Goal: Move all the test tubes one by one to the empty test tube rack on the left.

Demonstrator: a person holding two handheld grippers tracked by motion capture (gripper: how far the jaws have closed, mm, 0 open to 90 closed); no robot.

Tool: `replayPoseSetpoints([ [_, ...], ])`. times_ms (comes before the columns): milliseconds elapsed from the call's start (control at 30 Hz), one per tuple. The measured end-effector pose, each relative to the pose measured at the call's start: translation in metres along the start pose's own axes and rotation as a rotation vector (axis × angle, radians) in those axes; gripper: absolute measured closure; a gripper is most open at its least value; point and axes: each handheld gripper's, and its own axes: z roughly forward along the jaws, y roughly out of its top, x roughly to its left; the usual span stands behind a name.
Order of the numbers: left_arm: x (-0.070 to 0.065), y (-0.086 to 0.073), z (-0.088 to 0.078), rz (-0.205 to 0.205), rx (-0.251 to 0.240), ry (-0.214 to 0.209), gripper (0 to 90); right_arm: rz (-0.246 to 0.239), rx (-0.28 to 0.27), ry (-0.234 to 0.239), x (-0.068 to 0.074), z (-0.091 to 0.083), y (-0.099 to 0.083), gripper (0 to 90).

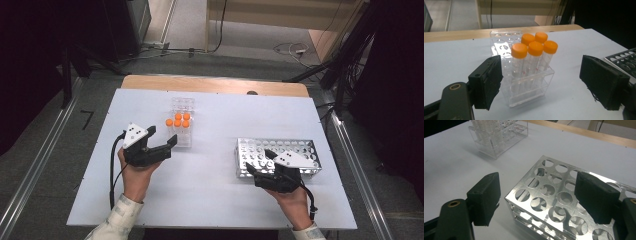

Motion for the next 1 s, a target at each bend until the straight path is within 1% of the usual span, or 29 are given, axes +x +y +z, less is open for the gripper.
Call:
replayPoseSetpoints([
  [67,-0.001,-0.003,-0.003,0.009,0.008,0.006,18.1,0.001,0.001,-0.004,-0.002,-0.001,-0.001,19.3],
  [300,-0.002,-0.012,-0.014,0.012,0.020,0.006,18.1,0.011,-0.001,-0.018,-0.009,-0.006,-0.006,19.3],
  [467,-0.002,-0.017,-0.021,0.010,0.021,0.019,17.9,0.020,-0.003,-0.028,-0.013,-0.012,-0.008,19.2],
  [533,0.000,-0.019,-0.024,0.010,0.021,0.024,17.4,0.017,-0.006,-0.033,-0.016,-0.014,-0.010,19.3],
  [700,0.007,-0.024,-0.033,-0.010,0.014,0.042,16.8,0.035,-0.009,-0.051,-0.024,-0.022,-0.015,19.2],
  [867,0.012,-0.029,-0.041,-0.012,0.016,0.051,16.6,0.037,-0.008,-0.063,-0.031,-0.028,-0.020,19.2],
  [1000,0.018,-0.034,-0.048,-0.019,0.019,0.073,16.6,0.047,-0.010,-0.074,-0.037,-0.033,-0.023,19.2],
])
